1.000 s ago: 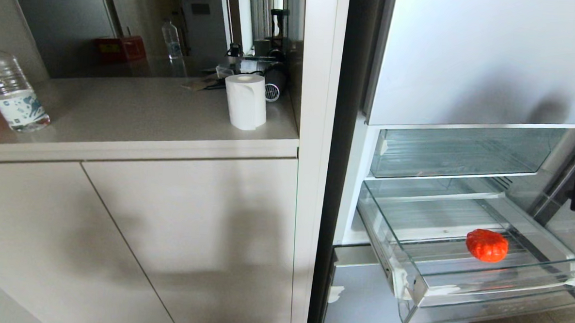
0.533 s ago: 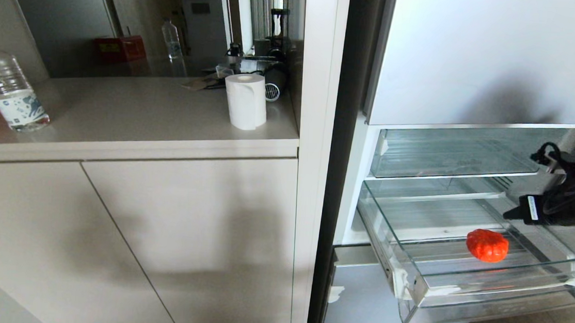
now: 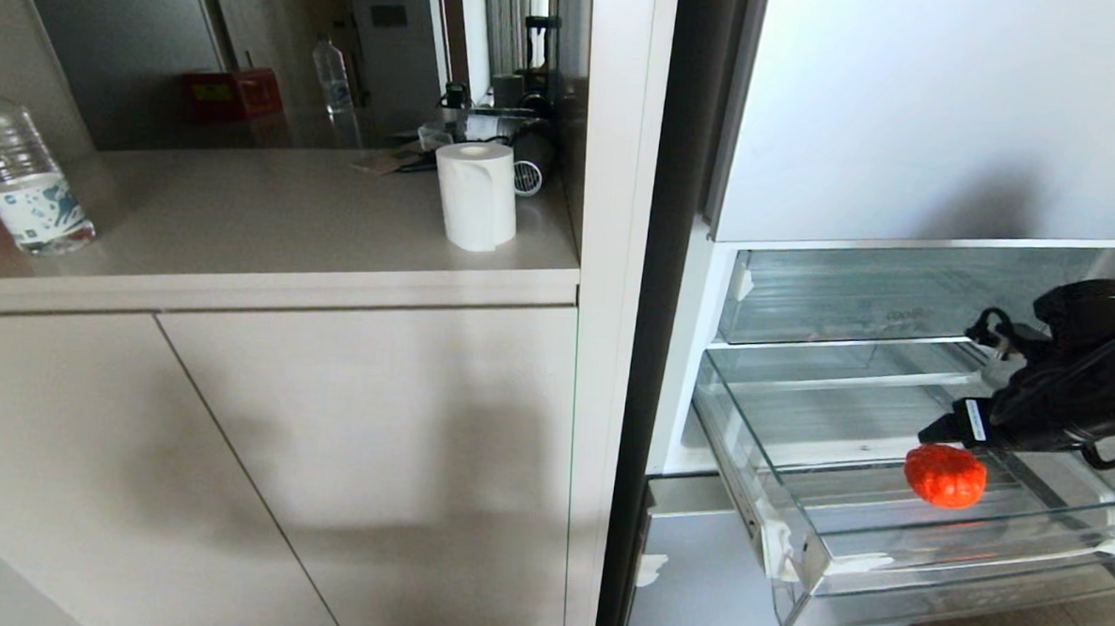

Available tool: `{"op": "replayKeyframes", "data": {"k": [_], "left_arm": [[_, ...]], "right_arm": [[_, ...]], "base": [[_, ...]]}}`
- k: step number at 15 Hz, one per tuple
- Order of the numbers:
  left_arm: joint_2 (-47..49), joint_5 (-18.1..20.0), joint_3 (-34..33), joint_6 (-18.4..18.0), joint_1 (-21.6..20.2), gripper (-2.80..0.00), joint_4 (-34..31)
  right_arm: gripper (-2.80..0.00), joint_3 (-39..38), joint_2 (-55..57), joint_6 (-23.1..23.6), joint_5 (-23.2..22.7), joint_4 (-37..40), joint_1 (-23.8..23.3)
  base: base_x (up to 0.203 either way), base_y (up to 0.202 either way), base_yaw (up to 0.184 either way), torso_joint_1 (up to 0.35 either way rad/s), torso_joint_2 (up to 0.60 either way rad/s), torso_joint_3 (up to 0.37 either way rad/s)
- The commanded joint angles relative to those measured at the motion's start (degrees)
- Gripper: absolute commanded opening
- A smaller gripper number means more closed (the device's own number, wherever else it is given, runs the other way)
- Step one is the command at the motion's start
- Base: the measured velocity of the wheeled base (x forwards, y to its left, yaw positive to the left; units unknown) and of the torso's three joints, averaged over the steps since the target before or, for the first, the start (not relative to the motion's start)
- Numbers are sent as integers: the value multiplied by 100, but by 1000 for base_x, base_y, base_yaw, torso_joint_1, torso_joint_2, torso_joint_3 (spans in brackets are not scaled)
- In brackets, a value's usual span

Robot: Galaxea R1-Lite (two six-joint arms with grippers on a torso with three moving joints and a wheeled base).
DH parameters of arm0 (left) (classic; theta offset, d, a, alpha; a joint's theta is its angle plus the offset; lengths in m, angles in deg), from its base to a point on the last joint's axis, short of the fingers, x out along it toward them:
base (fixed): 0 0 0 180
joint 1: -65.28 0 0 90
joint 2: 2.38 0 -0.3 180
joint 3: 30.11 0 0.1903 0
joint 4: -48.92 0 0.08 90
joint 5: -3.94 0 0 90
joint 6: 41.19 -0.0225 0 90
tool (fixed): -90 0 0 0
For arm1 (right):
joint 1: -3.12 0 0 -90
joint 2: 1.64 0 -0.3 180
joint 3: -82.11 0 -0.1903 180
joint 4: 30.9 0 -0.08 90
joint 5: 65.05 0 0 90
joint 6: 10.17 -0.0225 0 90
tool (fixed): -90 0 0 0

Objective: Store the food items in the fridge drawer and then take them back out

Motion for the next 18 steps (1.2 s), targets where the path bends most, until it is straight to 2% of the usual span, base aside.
{"op": "replayKeyframes", "data": {"k": [1,11,18], "left_arm": [[9,-3,0,3,-7,-280,-2],[9,-3,0,3,-7,-280,-2],[9,-3,0,3,-7,-280,-2]], "right_arm": [[0,64,280,15,224,-6,29],[0,215,873,20,266,11,47],[0,132,860,17,363,19,47]], "base": [[0,0,0,0,0,0],[0,0,0,0,0,0],[0,0,0,0,0,0]]}}
